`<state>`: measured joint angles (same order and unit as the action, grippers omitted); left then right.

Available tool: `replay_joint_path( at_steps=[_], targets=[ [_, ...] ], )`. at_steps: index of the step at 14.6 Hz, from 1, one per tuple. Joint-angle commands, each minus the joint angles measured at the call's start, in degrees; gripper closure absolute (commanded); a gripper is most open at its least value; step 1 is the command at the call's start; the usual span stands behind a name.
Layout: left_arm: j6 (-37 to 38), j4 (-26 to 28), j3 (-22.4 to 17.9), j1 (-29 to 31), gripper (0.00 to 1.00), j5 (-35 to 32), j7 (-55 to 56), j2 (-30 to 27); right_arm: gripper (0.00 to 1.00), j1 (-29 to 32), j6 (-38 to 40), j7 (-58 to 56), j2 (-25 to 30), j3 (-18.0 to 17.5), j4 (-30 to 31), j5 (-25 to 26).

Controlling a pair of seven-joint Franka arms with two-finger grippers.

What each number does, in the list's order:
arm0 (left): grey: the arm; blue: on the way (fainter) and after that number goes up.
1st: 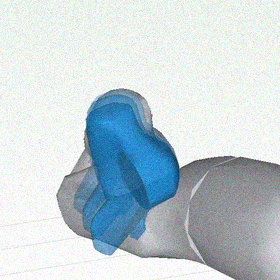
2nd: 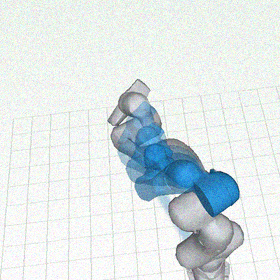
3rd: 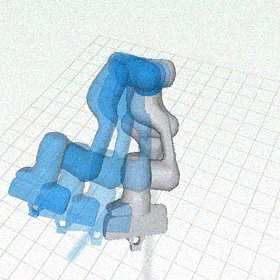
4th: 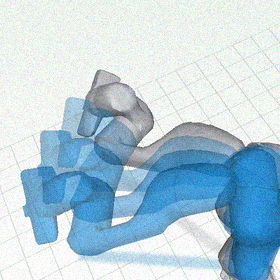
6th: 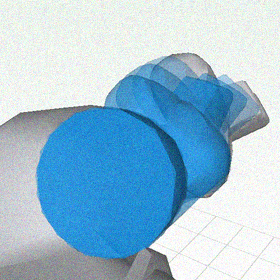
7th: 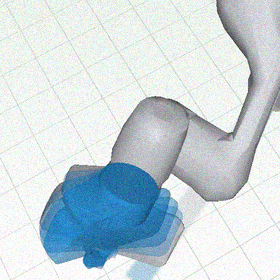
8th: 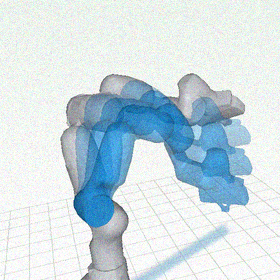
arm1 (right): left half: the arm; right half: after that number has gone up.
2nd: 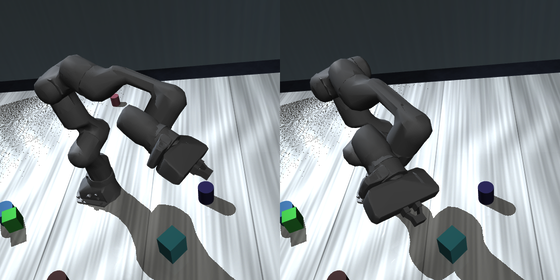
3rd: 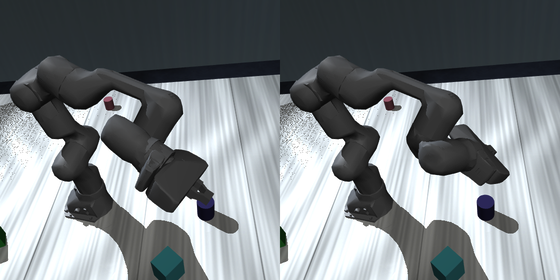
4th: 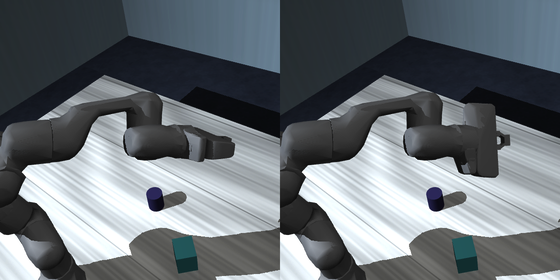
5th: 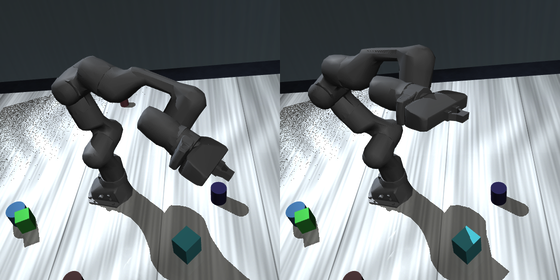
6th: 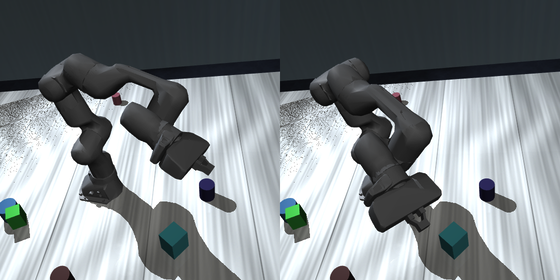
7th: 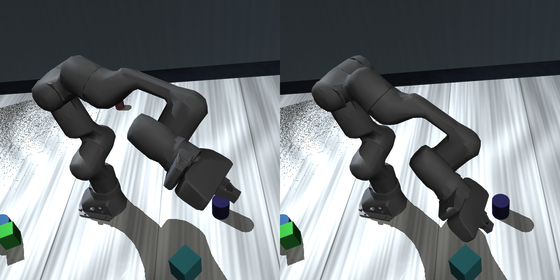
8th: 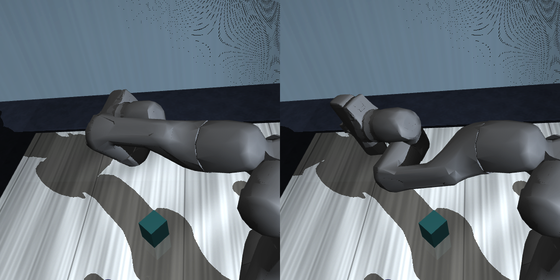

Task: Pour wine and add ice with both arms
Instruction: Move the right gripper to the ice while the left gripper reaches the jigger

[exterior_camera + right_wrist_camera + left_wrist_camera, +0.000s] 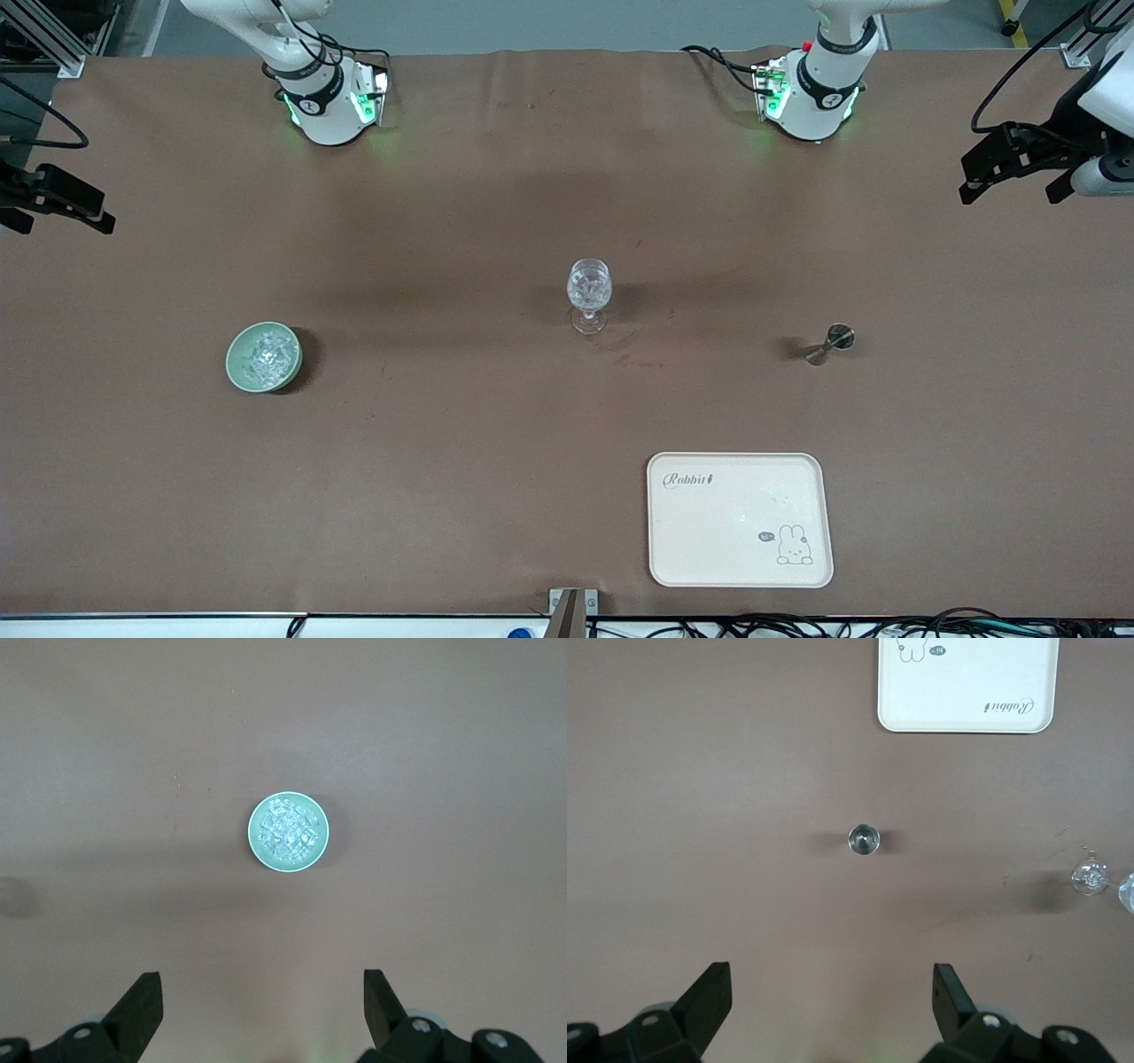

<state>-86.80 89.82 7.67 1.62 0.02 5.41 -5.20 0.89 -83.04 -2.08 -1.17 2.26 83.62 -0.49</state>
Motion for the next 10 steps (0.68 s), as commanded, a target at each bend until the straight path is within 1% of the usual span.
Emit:
replay_joint_path(
  at_steps=[1,5,7,10],
  targets=[
    [1.55,-1.05,0.24,0.05,0.0,-0.9,2.49,0.28,0.0,0.08,-0.37,-0.73,1.44,0.11,1.37,-0.74],
    [1.37,-1.4,-0.2,0.31,0.0,-0.9,2.59,1.59,0.0,0.25,-0.46,-0.73,1.44,0.11,1.63,-1.1],
    [0.93,-1.75,-0.9,1.36,0.0,-0.99,1.8,4.3,0.0,0.25,-0.89,-0.82,1.35,0.2,1.81,-1.1],
    [-1.25,-2.02,-0.82,1.63,0.0,-2.57,1.63,7.47,0.0,0.34,-1.77,-0.82,1.26,0.2,3.2,-1.1]
  ],
)
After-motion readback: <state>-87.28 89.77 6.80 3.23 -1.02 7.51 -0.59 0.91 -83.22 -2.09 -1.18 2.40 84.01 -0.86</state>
